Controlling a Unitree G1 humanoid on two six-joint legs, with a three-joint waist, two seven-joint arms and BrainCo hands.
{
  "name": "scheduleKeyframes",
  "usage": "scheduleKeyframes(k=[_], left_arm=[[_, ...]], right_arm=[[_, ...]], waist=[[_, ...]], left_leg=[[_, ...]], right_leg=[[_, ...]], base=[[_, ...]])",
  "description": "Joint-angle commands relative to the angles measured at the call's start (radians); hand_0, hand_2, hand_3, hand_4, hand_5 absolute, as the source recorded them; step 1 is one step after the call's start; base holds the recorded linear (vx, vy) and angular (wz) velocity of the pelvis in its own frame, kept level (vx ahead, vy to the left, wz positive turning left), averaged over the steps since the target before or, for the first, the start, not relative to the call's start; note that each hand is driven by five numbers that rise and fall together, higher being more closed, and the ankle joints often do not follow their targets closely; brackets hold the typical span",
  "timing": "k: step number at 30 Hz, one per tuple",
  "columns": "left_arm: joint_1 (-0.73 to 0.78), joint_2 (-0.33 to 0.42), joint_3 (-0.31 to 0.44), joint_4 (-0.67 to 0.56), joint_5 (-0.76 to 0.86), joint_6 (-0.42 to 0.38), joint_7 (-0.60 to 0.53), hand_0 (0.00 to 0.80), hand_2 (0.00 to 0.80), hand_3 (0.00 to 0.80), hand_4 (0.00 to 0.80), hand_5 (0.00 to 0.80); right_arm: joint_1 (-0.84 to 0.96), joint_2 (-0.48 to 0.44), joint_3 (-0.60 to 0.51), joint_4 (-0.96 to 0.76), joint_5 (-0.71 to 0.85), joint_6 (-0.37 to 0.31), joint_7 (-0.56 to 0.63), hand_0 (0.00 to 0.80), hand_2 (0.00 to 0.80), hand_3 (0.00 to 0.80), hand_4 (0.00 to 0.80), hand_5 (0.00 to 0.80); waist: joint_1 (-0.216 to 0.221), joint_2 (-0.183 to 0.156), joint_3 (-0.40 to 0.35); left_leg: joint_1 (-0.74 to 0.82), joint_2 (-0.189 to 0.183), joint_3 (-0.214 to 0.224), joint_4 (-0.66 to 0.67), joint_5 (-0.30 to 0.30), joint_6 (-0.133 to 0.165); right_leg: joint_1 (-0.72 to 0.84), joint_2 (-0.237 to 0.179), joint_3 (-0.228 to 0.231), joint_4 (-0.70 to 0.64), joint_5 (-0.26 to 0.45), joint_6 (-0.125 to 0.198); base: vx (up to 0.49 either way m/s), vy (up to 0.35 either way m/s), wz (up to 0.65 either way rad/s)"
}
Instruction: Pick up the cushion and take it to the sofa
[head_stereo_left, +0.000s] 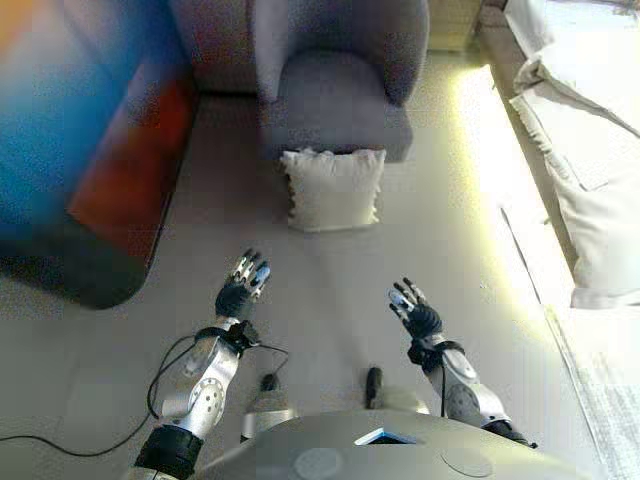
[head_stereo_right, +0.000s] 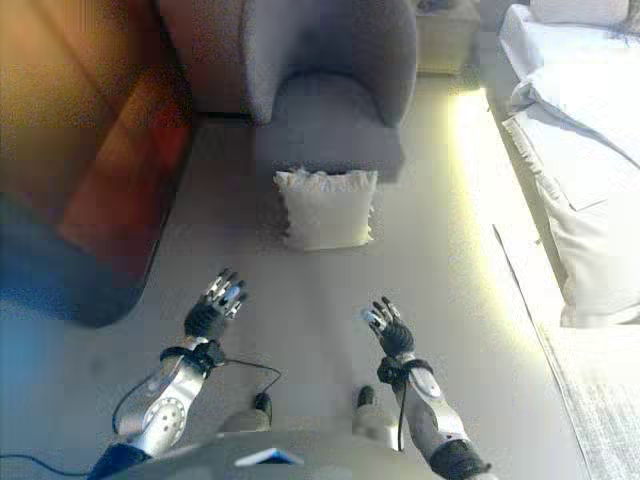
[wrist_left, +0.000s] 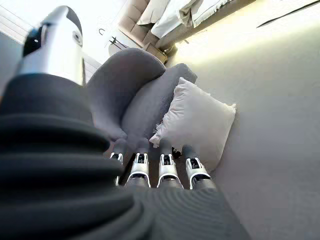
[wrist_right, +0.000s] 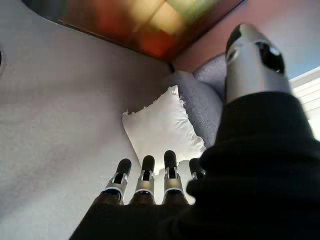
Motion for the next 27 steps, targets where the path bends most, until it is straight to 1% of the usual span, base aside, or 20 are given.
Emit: scheduleKeyframes(k=[1, 4, 7, 20, 24, 27], left_arm=[[-0.042, -0.005, 0.007, -0.041, 0.018, -0.064, -0.011, 0.0, 0.0, 0.0, 0.0, 0.0], [-0.047, -0.006, 0.009, -0.036, -0.01, -0.085, -0.027, 0.0, 0.0, 0.0, 0.0, 0.0], [-0.038, -0.005, 0.019, -0.051, -0.006, -0.074, -0.035, 0.0, 0.0, 0.0, 0.0, 0.0], [-0.043, 0.001, 0.008, -0.044, 0.029, -0.054, -0.018, 0.0, 0.0, 0.0, 0.0, 0.0], [-0.049, 0.006, 0.001, -0.037, 0.071, -0.019, 0.013, 0.0, 0.0, 0.0, 0.0, 0.0], [-0.058, 0.018, -0.001, -0.02, 0.14, -0.027, 0.052, 0.0, 0.0, 0.0, 0.0, 0.0]], right_arm=[[-0.039, 0.001, -0.008, -0.072, 0.003, -0.053, 0.002, 0.0, 0.0, 0.0, 0.0, 0.0], [-0.042, 0.002, -0.009, -0.071, 0.003, -0.052, 0.002, 0.0, 0.0, 0.0, 0.0, 0.0], [-0.039, -0.001, -0.016, -0.068, 0.005, -0.052, 0.011, 0.0, 0.0, 0.0, 0.0, 0.0], [-0.04, -0.001, -0.007, -0.072, 0.005, -0.057, 0.001, 0.0, 0.0, 0.0, 0.0, 0.0], [-0.048, -0.004, -0.006, -0.074, 0.009, -0.049, -0.008, 0.0, 0.0, 0.0, 0.0, 0.0], [-0.053, -0.004, -0.008, -0.071, 0.015, -0.044, -0.018, 0.0, 0.0, 0.0, 0.0, 0.0]], waist=[[-0.007, 0.015, 0.023], [-0.007, 0.014, 0.024], [-0.004, 0.014, 0.024], [-0.005, 0.016, 0.018], [-0.009, 0.017, 0.019], [-0.014, 0.019, 0.02]], left_leg=[[-0.019, -0.081, 0.044, 0.011, -0.06, 0.095], [-0.019, -0.082, 0.043, 0.01, -0.06, 0.096], [-0.018, -0.082, 0.04, 0.009, -0.062, 0.096], [-0.016, -0.083, 0.041, 0.014, -0.066, 0.097], [-0.019, -0.081, 0.048, 0.022, -0.067, 0.096], [-0.017, -0.08, 0.053, 0.031, -0.072, 0.098]], right_leg=[[0.004, 0.061, -0.03, 0.042, -0.077, 0.0], [0.003, 0.061, -0.028, 0.041, -0.076, 0.0], [0.004, 0.061, -0.031, 0.041, -0.077, 0.001], [0.008, 0.059, -0.033, 0.043, -0.079, 0.001], [0.003, 0.057, -0.029, 0.051, -0.081, 0.0], [0.003, 0.055, -0.022, 0.055, -0.083, 0.0]], base=[[0.0, 0.0, 0.0], [0.0, 0.0, 0.0], [0.0, 0.0, 0.0], [0.0, 0.0, 0.0], [0.0, 0.0, 0.0], [0.009, 0.023, -0.03]])
